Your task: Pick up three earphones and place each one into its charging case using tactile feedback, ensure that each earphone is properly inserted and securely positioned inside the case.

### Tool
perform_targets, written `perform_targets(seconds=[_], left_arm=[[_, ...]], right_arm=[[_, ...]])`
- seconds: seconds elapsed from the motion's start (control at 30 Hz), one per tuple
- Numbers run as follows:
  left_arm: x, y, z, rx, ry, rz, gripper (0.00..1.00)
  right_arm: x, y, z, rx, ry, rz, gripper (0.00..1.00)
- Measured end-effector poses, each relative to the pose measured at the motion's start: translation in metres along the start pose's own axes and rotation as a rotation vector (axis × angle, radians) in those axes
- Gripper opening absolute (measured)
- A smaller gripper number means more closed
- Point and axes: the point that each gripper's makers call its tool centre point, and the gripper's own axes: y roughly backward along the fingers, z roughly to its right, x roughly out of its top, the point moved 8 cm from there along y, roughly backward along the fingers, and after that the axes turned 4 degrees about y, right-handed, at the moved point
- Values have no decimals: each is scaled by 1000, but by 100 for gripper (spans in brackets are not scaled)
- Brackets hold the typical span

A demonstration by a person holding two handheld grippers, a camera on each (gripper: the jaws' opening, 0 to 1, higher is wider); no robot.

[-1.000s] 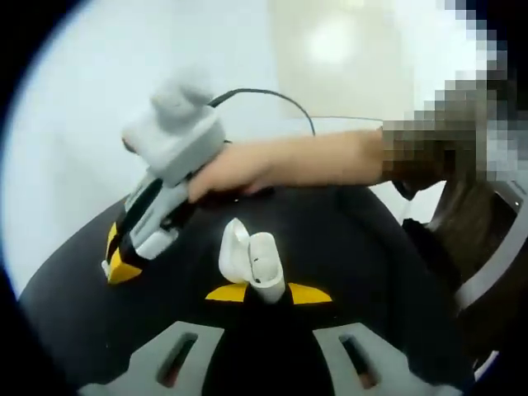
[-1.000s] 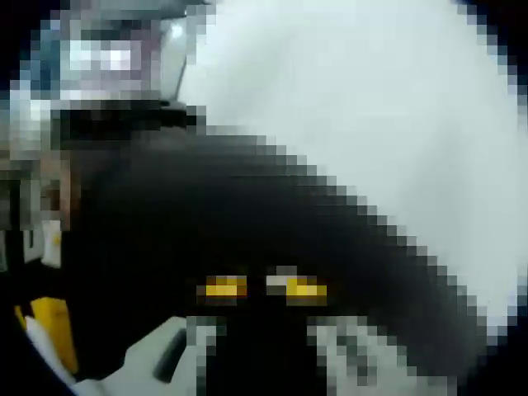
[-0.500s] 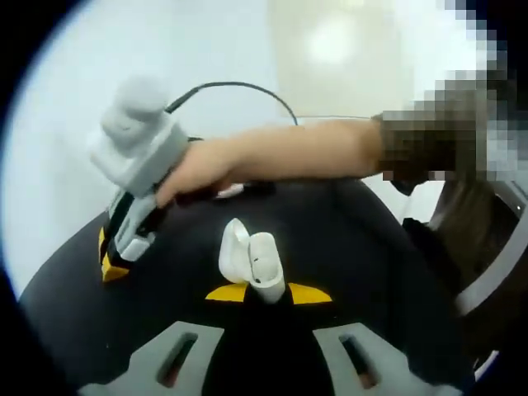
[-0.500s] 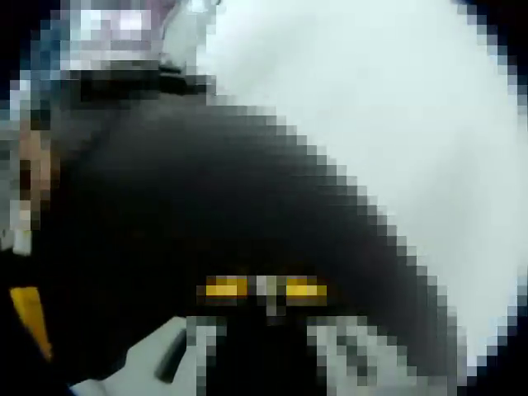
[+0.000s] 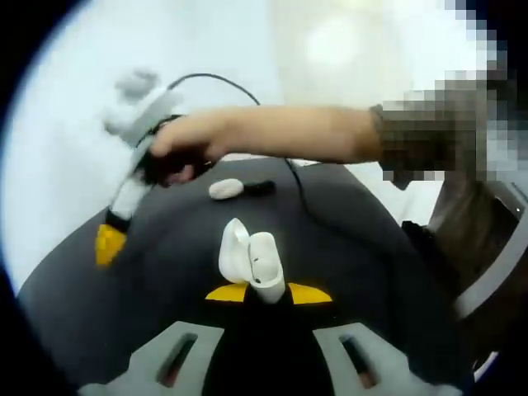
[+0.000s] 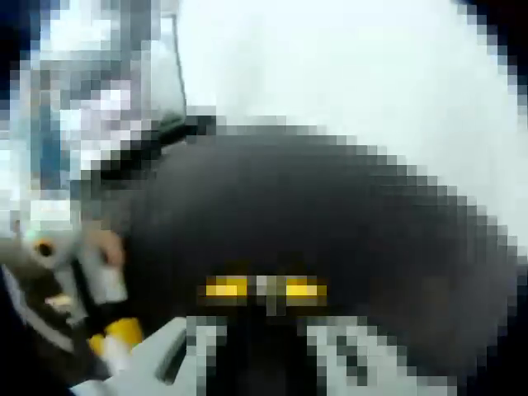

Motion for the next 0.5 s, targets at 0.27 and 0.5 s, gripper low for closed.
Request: perform_targets(seconds=[0.27,0.5], left_arm=[[0,-2,-1,0,-3,-1,14],[-1,-1,-2,-1,-2,5,14]], right_arm=[[-67,74,-21,12,48,-18,15],[-100,89,-59,94,497,-36,15]])
